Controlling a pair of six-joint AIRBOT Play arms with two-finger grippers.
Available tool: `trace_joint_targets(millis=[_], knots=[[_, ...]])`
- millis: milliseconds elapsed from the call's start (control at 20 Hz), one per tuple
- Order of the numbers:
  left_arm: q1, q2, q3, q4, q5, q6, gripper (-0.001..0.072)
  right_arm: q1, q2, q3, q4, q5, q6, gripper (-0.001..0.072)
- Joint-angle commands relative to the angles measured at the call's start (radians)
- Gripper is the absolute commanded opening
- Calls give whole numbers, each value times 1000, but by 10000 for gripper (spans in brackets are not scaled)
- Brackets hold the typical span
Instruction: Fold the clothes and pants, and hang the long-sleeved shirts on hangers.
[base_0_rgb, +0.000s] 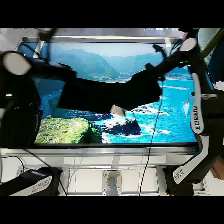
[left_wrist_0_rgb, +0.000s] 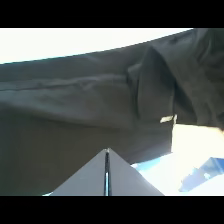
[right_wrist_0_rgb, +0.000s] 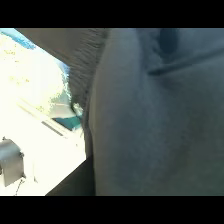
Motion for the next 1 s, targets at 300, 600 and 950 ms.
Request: trace_joint_targets(millis=[300, 600, 950], knots=[[-324, -551, -1, -13, 438, -240, 6, -52, 39, -6, -39, 42, 69, 27], [-334, -666, 11, -89, 574, -240, 6, -11, 39, -6, -39, 39, 69, 26], [-296, -561, 13, -71, 427, -201, 7, 152, 39, -6, -111, -100, 109, 26]])
